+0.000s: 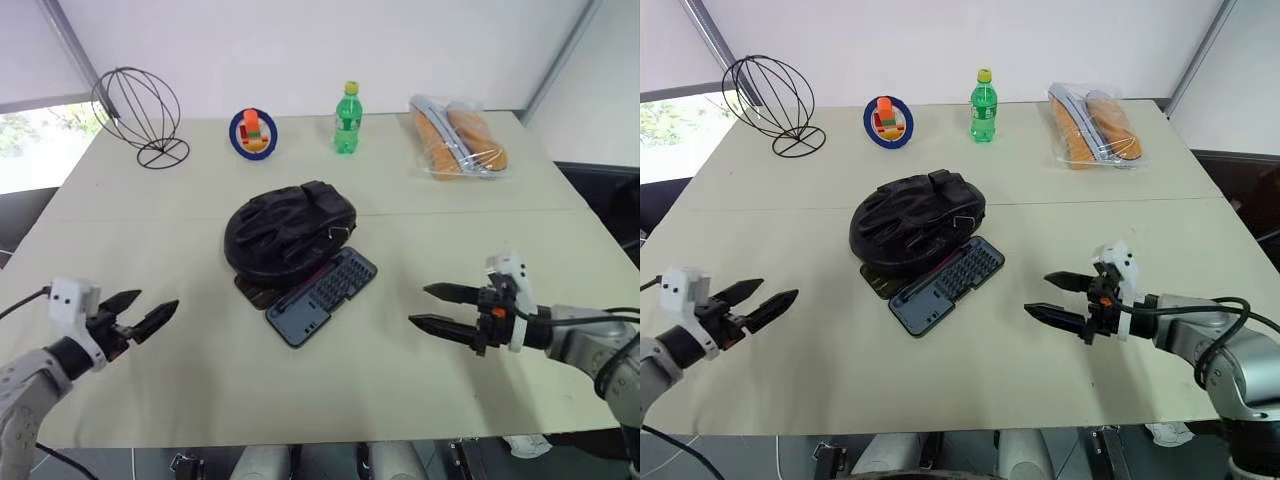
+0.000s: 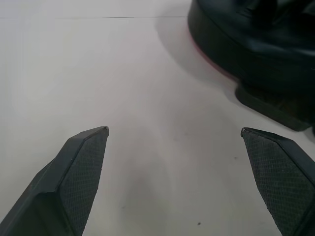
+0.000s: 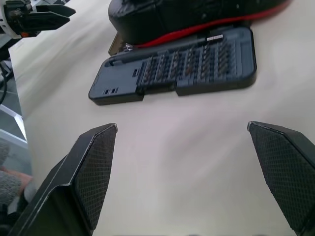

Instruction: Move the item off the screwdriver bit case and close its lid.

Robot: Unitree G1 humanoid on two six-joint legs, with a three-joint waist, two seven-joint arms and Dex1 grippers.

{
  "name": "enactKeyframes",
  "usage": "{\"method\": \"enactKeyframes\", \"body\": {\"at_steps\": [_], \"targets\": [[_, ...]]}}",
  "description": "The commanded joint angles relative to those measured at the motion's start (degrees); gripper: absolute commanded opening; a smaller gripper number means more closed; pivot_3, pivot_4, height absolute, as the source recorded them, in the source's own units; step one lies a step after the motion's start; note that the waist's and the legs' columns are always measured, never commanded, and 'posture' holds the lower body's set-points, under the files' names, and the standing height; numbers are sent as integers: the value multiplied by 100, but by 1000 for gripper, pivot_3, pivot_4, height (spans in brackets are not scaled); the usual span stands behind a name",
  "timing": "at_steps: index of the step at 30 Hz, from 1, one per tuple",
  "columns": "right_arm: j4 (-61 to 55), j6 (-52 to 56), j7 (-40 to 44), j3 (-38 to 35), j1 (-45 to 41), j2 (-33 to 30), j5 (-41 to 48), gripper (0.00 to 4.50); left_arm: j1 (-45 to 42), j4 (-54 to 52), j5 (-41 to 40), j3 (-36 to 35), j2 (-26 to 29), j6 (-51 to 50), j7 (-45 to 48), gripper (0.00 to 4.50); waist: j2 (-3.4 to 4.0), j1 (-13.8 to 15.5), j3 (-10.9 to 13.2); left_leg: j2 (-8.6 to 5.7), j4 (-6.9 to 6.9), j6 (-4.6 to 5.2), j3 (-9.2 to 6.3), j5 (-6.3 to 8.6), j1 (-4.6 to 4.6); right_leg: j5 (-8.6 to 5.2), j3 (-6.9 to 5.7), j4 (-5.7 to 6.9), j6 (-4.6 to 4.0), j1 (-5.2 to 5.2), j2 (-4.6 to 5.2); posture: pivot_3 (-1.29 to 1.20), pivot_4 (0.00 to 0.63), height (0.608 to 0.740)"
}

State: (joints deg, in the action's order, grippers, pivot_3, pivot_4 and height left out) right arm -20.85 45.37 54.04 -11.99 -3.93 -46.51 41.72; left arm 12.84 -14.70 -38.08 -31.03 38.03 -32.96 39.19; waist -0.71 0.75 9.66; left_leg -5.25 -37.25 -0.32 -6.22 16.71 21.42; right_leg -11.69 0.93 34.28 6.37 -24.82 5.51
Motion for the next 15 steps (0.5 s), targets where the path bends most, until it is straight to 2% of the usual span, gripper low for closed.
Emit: {"method": "enactKeyframes", "body": {"at_steps": [1, 15], "targets": [[-2, -136, 59, 74, -112, -51, -74, 4424, 70, -246, -20, -244, -54, 105, -132, 4500, 0, 4, 0, 0, 0, 0, 0, 0, 0, 0, 0, -1, 0, 1, 0, 0, 150, 740], [452, -280, 101, 421, -628, -1, -349, 4424, 184, -449, -44, -356, -331, 270, -414, 4500, -2, 1, 1, 0, 0, 2, -1, 1, -1, 1, -2, -4, -2, 3, 0, 0, 150, 740]]}}
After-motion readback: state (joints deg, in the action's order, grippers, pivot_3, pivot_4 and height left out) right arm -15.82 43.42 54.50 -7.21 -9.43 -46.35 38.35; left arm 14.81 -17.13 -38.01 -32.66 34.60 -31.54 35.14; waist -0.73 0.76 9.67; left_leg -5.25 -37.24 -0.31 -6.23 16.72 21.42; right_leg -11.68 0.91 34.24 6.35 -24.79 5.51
